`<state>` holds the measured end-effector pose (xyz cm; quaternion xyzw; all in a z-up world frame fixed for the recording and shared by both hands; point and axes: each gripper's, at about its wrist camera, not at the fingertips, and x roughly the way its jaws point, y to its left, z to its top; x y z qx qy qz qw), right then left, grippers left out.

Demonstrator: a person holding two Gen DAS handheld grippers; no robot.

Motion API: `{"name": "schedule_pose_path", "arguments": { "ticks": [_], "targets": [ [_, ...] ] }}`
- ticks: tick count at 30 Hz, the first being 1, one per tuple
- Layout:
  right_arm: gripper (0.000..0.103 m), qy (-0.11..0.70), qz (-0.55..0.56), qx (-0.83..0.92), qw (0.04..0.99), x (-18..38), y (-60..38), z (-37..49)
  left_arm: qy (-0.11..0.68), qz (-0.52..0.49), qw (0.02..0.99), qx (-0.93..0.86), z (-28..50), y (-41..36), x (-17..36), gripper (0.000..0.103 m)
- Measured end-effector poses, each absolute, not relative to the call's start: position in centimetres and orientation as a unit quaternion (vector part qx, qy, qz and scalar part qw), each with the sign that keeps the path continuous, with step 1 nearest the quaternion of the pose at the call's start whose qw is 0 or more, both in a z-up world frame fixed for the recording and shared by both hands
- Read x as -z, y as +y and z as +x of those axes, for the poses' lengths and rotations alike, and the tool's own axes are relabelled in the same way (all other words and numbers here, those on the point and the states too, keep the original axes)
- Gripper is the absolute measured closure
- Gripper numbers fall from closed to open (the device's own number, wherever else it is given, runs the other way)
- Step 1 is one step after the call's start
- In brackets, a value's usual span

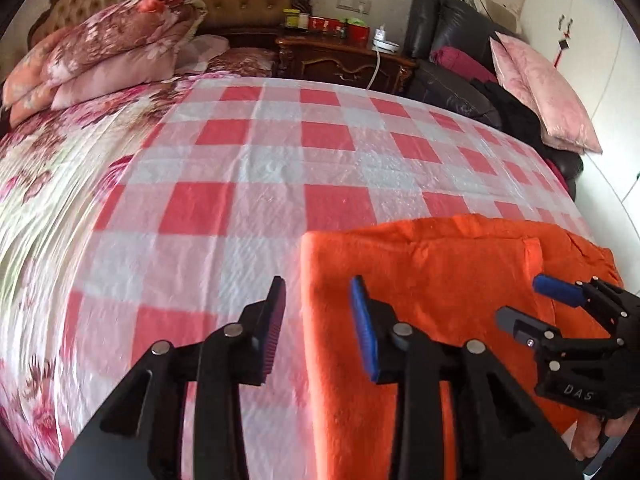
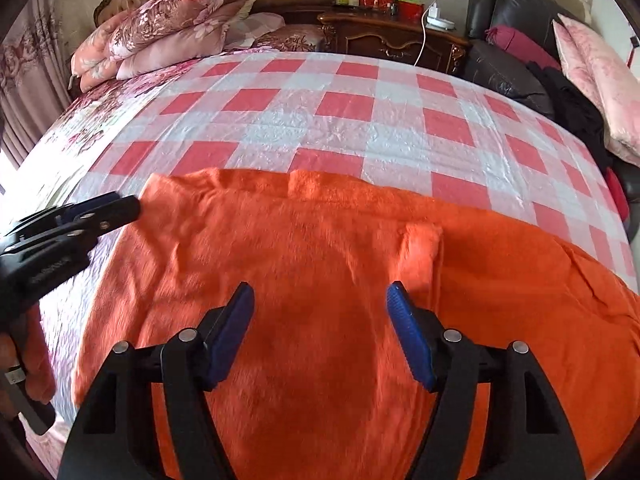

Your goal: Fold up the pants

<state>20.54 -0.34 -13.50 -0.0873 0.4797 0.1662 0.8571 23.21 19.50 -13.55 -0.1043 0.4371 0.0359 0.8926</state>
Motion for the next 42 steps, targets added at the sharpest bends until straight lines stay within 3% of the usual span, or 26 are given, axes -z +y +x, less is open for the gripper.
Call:
{"name": "schedule_pose_path", "arguments": {
  "ticks": [7,18,23,29,39,42],
  "targets": [
    [0.035,0.487,-0.114,-0.168,0.849,14.3,-0.6,15.7,0.460,-0.163,0.872,-0.032,12.9,17.5,14.4,0.064],
    [0.019,0.481,-0.128,-0.144,0.855,14.9,-1.3,15.0,0.468,-0.199,0.860,-0.029,10.5,16.3,14.9,0.070],
    [0.018,0.479,-0.126,-0.145,0.857,14.9,-1.4,14.9,0.466,-0.296,0.834,-0.009,10.1,18.7,15.4,0.088],
    [0.017,0.480,-0.121,-0.148,0.856,15.0,-1.6,14.9,0.441,-0.357,0.823,0.020,9.6,19.5,14.7,0.093],
    [0.016,0.481,-0.116,-0.150,0.856,15.1,-1.6,14.9,0.434,-0.434,0.789,0.028,9.4,20.2,16.0,0.088],
    [0.015,0.481,-0.115,-0.149,0.856,15.1,-1.7,15.0,0.431,-0.451,0.781,0.026,9.2,20.9,16.4,0.076]
  ]
}}
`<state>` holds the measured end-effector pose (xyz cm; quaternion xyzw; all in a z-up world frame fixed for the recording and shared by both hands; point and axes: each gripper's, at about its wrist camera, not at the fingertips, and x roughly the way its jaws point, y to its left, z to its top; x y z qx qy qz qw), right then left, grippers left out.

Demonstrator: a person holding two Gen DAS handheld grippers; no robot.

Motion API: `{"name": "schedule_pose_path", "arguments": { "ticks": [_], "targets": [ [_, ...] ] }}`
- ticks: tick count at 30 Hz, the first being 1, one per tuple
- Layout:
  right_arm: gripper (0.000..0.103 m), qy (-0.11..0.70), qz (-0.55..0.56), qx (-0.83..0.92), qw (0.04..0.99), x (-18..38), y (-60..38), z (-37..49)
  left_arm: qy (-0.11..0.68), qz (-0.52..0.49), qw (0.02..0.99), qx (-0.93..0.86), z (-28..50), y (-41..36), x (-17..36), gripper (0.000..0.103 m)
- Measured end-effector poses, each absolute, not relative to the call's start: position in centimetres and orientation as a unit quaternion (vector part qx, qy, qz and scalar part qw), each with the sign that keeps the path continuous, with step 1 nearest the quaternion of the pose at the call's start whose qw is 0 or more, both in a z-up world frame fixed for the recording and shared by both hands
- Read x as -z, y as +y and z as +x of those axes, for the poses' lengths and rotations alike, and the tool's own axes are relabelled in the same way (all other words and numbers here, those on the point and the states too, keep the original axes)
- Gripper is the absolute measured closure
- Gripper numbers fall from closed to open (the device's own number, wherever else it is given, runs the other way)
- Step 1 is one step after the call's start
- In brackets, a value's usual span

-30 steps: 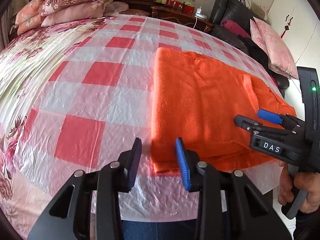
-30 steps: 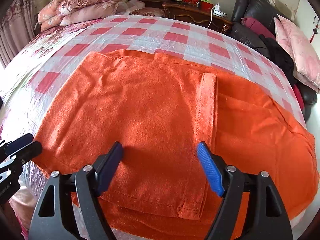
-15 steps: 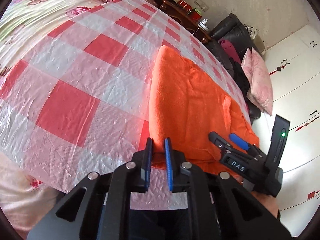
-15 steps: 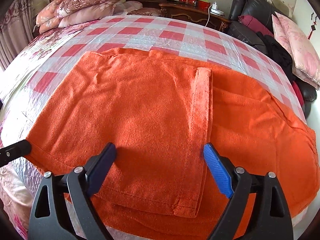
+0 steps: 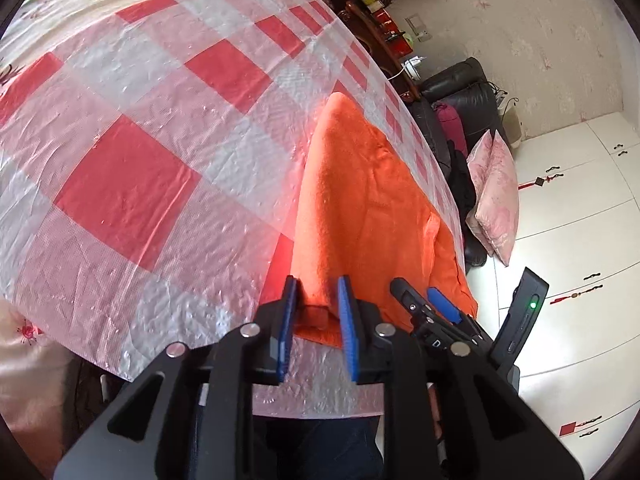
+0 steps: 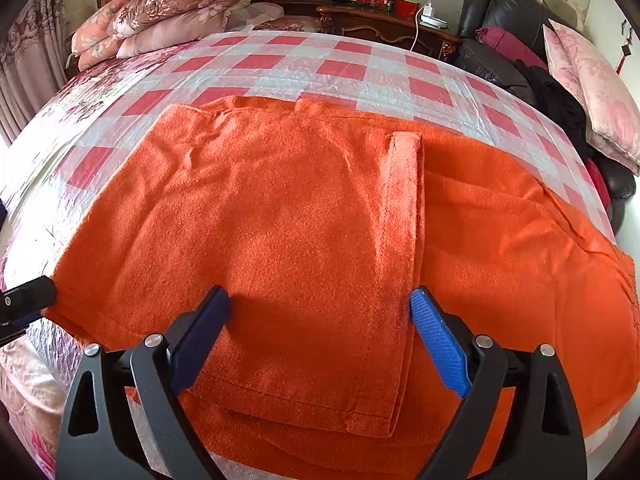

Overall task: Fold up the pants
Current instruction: 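Close the left tool on the pants edge and lift it, then close the right tool on the pants edge beside the left tool while the left holds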

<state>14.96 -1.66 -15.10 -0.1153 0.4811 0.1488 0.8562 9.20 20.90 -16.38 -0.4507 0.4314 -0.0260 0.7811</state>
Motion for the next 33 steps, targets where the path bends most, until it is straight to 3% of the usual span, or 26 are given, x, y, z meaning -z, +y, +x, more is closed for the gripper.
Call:
{"name": "schedule_pose_path", "arguments": {
  "ticks": [5,21,23,25,33],
  "targets": [
    [0.015,0.483,-0.111,-0.151,0.855,15.2,-1.8,15.1,0.440,-0.457,0.772,0.027,9.1,21.1,17.0,0.066],
    [0.012,0.485,-0.110,-0.150,0.855,15.3,-1.9,15.1,0.451,-0.443,0.774,0.041,11.0,20.4,17.0,0.067],
    [0.012,0.486,-0.110,-0.150,0.854,15.3,-1.9,15.2,0.460,-0.419,0.782,0.037,11.3,19.7,16.7,0.073],
    [0.012,0.487,-0.112,-0.149,0.853,15.3,-1.8,15.3,0.469,-0.398,0.788,0.023,11.5,19.5,16.6,0.092],
    [0.012,0.504,-0.128,-0.146,0.842,14.5,-1.2,16.0,0.437,-0.283,0.854,0.000,11.4,17.0,12.6,0.094]
  ]
}}
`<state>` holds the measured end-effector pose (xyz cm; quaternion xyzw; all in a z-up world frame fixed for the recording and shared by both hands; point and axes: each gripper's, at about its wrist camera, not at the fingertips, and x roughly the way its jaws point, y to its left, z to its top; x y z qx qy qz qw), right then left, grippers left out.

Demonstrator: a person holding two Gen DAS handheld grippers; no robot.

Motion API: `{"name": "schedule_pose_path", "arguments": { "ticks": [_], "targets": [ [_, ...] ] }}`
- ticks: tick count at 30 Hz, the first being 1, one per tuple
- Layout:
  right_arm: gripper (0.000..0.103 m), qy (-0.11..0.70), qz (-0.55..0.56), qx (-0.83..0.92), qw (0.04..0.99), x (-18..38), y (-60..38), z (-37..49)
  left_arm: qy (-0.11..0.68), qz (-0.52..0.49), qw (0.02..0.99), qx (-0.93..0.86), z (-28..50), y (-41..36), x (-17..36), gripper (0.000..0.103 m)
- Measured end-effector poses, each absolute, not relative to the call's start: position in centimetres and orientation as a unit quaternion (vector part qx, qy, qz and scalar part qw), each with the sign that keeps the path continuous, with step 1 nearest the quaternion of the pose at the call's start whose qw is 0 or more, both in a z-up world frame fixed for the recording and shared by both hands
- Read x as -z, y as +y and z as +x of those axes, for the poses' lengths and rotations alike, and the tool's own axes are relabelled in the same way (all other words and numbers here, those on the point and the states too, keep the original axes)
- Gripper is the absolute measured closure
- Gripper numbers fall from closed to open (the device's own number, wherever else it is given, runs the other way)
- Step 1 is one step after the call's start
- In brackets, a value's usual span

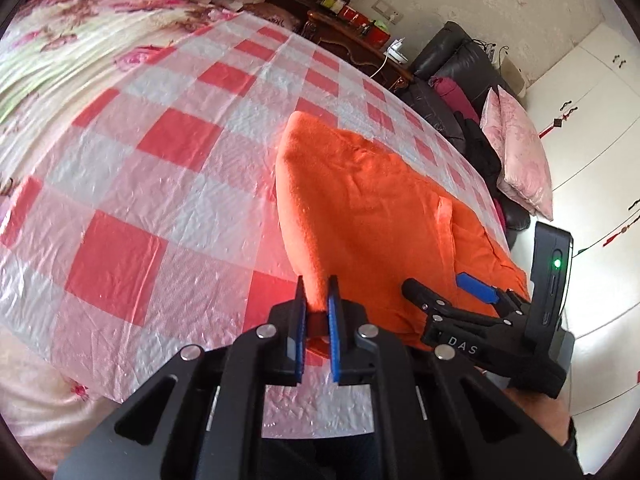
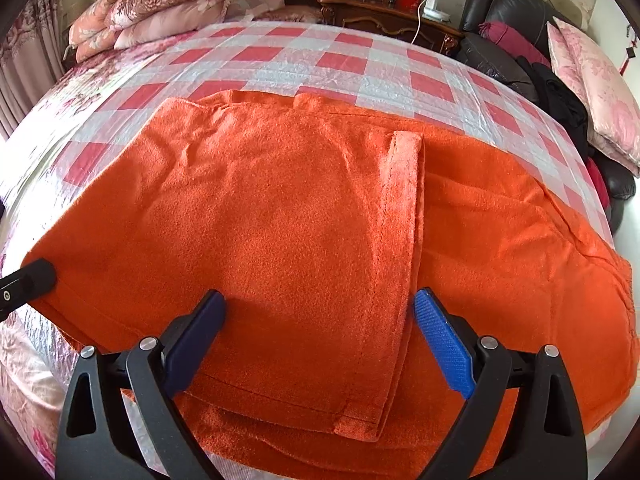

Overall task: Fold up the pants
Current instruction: 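Close the right tool on the pants edge beside the left tool while the left holds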

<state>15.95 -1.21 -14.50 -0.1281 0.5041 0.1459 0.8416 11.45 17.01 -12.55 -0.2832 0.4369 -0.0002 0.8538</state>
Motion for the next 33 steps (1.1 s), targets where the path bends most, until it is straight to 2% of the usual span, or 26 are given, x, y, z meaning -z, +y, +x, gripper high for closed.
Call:
{"name": "schedule_pose_path", "arguments": {
  "ticks": [6,9,17,18,19,20,21,24,28,33],
  "targets": [
    [0.012,0.490,-0.124,-0.215,0.836,8.7,1.6,18.3,0.409,-0.186,0.893,-0.031,11.0,13.7,10.4,0.095],
    [0.012,0.534,-0.113,-0.290,0.786,7.4,5.1,20.0,0.403,-0.124,0.906,-0.048,10.8,11.7,10.1,0.095],
    [0.012,0.592,-0.166,-0.341,0.711,10.2,13.0,20.1,0.371,0.015,0.926,-0.067,10.4,6.8,9.6,0.095],
    [0.021,0.592,-0.166,-0.343,0.710,10.5,13.0,19.8,0.368,0.022,0.927,-0.067,10.5,6.4,9.4,0.095],
    [0.036,0.590,-0.168,-0.346,0.710,10.8,13.1,19.7,0.363,0.030,0.929,-0.068,10.4,6.1,9.2,0.095],
    [0.063,0.591,-0.172,-0.339,0.711,11.0,12.9,19.7,0.357,0.037,0.931,-0.067,10.3,5.9,8.9,0.095],
    [0.078,0.591,-0.168,-0.335,0.714,10.9,12.5,20.0,0.349,0.046,0.933,-0.068,10.3,5.6,8.5,0.095],
    [0.090,0.577,-0.109,-0.342,0.733,8.4,8.8,21.2,0.320,0.064,0.944,-0.056,10.4,4.2,6.9,0.095],
    [0.091,0.550,-0.048,-0.333,0.764,4.4,2.1,22.8,0.272,0.083,0.959,-0.008,11.2,0.0,3.8,0.095],
    [0.091,0.540,0.030,-0.298,0.787,1.9,-9.1,24.8,0.230,0.133,0.962,0.069,12.6,-8.5,2.1,0.095]
  ]
}}
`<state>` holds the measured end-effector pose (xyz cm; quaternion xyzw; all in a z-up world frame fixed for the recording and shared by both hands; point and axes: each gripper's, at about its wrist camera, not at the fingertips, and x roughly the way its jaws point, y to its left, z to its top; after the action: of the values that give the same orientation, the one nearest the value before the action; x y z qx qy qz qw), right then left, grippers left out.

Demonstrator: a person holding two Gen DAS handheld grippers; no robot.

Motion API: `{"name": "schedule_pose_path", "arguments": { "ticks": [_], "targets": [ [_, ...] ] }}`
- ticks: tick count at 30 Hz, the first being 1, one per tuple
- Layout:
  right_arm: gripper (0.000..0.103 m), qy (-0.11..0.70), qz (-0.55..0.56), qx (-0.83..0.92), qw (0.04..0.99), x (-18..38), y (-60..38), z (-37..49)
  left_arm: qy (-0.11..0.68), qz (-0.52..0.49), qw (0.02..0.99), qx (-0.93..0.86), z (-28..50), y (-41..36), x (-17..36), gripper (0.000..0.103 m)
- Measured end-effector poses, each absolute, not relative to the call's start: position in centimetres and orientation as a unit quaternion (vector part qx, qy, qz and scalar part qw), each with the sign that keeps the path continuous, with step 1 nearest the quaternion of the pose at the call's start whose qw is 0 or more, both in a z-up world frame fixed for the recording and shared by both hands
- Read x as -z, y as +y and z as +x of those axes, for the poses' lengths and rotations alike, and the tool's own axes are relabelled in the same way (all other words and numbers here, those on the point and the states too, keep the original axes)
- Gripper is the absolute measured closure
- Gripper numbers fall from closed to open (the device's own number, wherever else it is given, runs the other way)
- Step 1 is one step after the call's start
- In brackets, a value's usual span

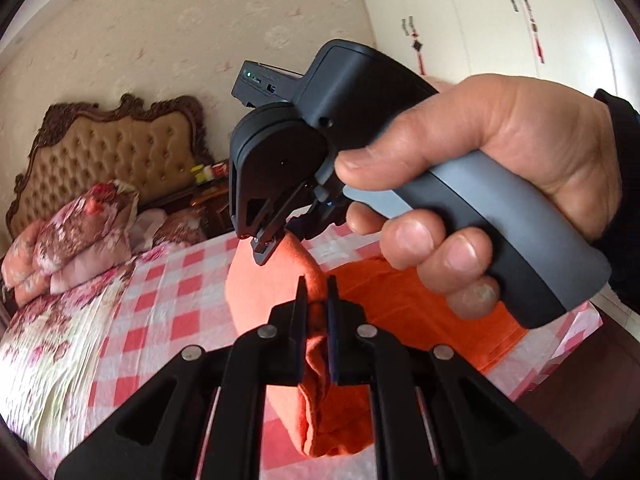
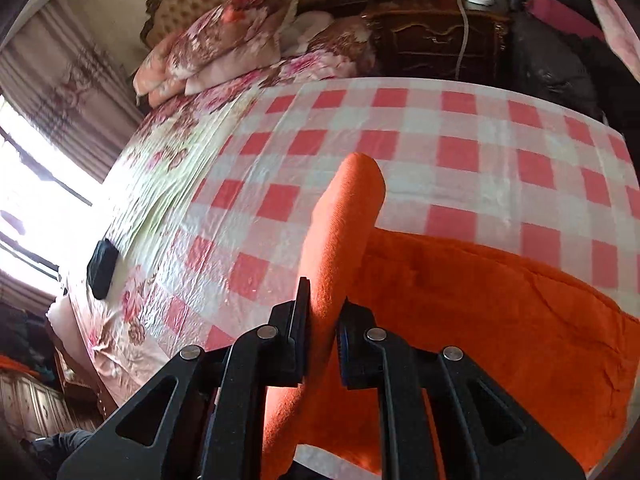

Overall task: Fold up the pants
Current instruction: 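Close the right tool on the pants edge beside the left tool while the left holds, then fold the held pants edge over onto the stack with both tools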

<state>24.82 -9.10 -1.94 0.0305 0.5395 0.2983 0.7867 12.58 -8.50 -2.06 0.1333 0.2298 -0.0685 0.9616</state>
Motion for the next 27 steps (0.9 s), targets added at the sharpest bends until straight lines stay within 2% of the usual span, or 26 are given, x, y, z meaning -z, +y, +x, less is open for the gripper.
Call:
{"name": "schedule_pose_path", "arguments": {
  "ticks": [5,13,15,17,19,20,22,23,25,26,27],
  "targets": [
    [0.091,0.546,0.074,-0.247,0.797,4.0,-20.0,25.9,0.221,0.184,0.950,0.120,14.4,-17.3,4.5,0.095],
    [0.091,0.584,0.097,-0.205,0.779,13.8,-29.3,26.9,0.238,0.272,0.925,0.120,16.3,-26.7,12.4,0.094],
    [0.088,0.589,0.105,-0.211,0.773,15.5,-29.5,26.9,0.241,0.296,0.917,0.115,16.3,-27.3,14.5,0.088],
    [0.084,0.579,0.115,-0.229,0.774,15.8,-29.7,26.7,0.234,0.315,0.914,0.106,16.0,-27.5,15.7,0.070],
    [0.074,0.574,0.120,-0.243,0.772,15.8,-29.8,26.6,0.230,0.325,0.912,0.097,15.8,-27.7,16.3,0.065],
    [0.065,0.572,0.126,-0.251,0.771,15.8,-29.9,26.6,0.232,0.328,0.911,0.094,15.6,-27.6,16.6,0.064],
    [0.063,0.569,0.122,-0.254,0.772,15.7,-29.8,26.6,0.236,0.326,0.911,0.089,16.1,-27.5,16.8,0.062],
    [0.064,0.567,0.111,-0.252,0.776,15.6,-29.6,26.6,0.240,0.328,0.910,0.086,16.2,-27.5,16.9,0.070],
    [0.081,0.566,0.089,-0.241,0.783,15.7,-28.9,26.9,0.252,0.325,0.908,0.079,16.9,-27.1,17.1,0.094],
    [0.091,0.568,0.081,-0.235,0.784,15.7,-28.5,26.9,0.254,0.322,0.909,0.075,17.1,-26.7,17.1,0.094],
    [0.095,0.567,0.078,-0.233,0.786,15.7,-28.3,26.9,0.253,0.324,0.909,0.068,17.1,-26.1,16.9,0.094]
  ]
}}
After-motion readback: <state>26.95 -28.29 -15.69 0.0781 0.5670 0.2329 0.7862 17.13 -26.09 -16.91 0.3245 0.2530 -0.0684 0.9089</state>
